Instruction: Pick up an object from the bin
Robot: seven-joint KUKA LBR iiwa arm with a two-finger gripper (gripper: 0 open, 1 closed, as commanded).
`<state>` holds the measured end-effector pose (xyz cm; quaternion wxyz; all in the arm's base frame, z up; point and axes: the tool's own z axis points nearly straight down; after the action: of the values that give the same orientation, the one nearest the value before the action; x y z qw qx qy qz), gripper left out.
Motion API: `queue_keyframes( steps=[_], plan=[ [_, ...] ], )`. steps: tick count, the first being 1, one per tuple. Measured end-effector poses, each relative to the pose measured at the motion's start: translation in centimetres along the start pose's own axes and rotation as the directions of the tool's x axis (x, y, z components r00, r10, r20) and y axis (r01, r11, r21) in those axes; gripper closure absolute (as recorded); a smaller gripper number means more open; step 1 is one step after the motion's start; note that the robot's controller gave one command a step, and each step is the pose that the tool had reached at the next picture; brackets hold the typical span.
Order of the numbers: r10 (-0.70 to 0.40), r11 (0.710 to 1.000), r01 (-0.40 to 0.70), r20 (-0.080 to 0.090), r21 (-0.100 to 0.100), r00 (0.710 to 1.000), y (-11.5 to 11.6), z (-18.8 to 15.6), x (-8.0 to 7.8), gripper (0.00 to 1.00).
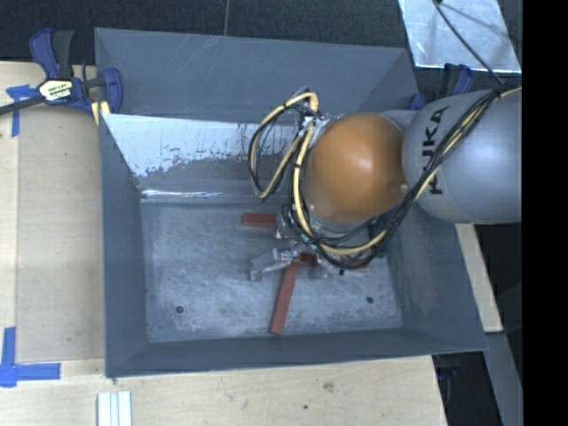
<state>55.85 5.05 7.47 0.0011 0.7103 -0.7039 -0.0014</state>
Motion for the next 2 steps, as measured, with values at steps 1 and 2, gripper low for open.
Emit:
queue_keyframes(
  steps=[1,2],
  plan=[
    [0.001,1.000,-0.001,-0.001,-0.002,1.000,0.0,0.0,0.0,1.00],
    [-0.428,0.904,0.428,-0.002,0.003,0.904,2.5,0.5,5.6,1.00]
  ],
)
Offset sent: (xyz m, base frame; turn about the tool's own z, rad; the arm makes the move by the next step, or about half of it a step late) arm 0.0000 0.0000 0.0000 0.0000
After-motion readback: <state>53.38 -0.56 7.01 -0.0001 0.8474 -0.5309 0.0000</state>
